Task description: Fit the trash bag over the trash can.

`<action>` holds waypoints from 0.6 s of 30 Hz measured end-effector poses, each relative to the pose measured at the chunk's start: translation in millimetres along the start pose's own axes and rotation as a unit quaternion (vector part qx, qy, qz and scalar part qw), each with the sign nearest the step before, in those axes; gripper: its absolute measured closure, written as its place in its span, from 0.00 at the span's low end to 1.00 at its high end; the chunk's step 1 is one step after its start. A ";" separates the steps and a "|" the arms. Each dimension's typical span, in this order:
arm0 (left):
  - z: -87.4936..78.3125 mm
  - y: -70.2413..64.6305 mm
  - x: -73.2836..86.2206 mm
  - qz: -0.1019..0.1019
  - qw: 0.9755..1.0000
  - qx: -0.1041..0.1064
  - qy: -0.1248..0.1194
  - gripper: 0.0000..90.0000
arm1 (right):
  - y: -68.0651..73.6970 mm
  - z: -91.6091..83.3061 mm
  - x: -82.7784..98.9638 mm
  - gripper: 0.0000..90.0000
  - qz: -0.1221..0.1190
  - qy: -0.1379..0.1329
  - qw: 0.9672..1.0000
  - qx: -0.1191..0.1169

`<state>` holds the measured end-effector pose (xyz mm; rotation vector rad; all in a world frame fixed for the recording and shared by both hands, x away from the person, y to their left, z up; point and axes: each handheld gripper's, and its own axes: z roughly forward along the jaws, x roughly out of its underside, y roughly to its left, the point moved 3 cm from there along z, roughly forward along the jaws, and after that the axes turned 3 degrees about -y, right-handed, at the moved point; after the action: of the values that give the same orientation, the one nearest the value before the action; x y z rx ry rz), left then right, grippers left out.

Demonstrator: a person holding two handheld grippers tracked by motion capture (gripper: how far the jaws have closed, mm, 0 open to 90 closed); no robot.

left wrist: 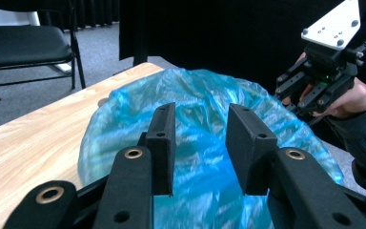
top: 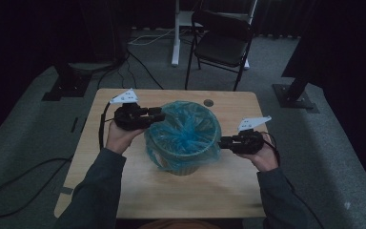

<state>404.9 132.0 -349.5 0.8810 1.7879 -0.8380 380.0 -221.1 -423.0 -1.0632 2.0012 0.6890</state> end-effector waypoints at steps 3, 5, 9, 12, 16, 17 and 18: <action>8.9 0.9 -7.1 0.004 1.000 0.004 0.004 0.71 | 0.1 -0.1 0.4 0.79 0.000 0.000 1.000 -0.001; 14.4 1.3 -11.6 0.005 1.000 0.008 0.004 0.71 | -0.2 0.0 0.9 0.79 0.000 0.000 1.000 -0.001; 26.0 1.3 -19.0 0.007 1.000 0.015 0.006 0.71 | -0.6 0.5 1.9 0.79 0.001 0.001 1.000 -0.001; 36.3 0.9 -23.8 0.011 1.000 0.020 0.012 0.71 | -0.4 0.3 2.4 0.79 0.001 0.001 1.000 -0.002; 49.2 -0.5 -29.8 0.018 0.999 0.022 0.026 0.71 | -1.0 -0.8 3.1 0.79 0.002 0.001 1.000 -0.001; 51.9 -1.1 -31.3 0.019 0.999 0.023 0.026 0.71 | -1.1 -0.9 3.2 0.79 0.002 -0.001 1.000 -0.001; 54.9 -1.8 -32.8 0.021 0.999 0.026 0.030 0.71 | -1.1 -0.9 3.4 0.79 0.003 -0.001 1.000 -0.001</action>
<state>437.4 78.5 -336.4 0.9827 1.7997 -0.8425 379.4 -223.8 -425.4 -1.0583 2.0028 0.6953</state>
